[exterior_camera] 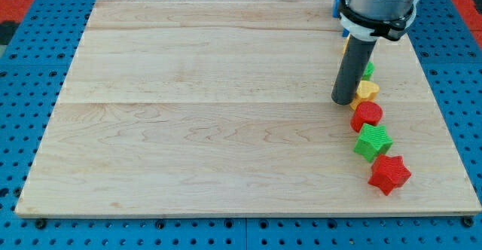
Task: Move your arm away from heart
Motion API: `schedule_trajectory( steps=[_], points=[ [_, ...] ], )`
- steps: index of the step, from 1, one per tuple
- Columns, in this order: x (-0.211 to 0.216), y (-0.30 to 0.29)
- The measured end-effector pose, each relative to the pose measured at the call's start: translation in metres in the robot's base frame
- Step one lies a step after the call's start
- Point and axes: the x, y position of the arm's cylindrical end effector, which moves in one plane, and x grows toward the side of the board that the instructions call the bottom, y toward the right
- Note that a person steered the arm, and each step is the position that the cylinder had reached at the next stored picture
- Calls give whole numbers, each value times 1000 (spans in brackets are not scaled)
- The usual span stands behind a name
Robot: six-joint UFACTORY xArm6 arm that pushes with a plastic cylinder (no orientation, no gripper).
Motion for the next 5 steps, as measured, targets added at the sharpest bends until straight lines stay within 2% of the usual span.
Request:
schedule_trajectory(
  steps=[5],
  points=[
    [-8,-2]
  ],
)
